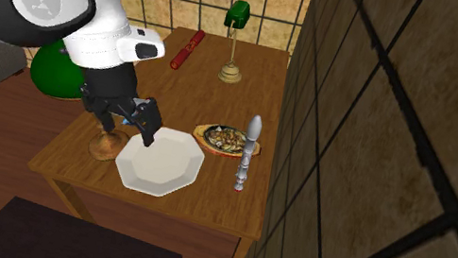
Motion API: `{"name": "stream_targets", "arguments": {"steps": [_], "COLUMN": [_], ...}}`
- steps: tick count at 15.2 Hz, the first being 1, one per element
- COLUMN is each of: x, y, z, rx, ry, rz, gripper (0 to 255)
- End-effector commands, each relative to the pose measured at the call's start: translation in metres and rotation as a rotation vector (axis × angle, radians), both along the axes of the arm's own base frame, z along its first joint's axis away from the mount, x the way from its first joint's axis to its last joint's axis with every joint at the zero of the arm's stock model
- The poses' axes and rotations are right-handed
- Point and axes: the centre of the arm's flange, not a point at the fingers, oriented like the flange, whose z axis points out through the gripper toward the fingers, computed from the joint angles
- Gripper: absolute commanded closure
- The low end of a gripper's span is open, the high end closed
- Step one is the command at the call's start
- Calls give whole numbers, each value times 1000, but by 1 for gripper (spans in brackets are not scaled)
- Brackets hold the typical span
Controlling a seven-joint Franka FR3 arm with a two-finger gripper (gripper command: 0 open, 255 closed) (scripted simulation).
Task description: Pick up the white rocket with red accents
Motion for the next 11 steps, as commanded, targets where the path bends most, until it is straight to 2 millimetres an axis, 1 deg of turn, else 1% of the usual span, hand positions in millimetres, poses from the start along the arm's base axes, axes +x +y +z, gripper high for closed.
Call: {"name": "stream_targets", "arguments": {"steps": [1,11], "x": [10,61], "y": [-17,-106], "z": [-11,-70], "rx": [-16,-90], "ry": [-16,-84], "rz": [12,66], "gripper": [0,0]}}
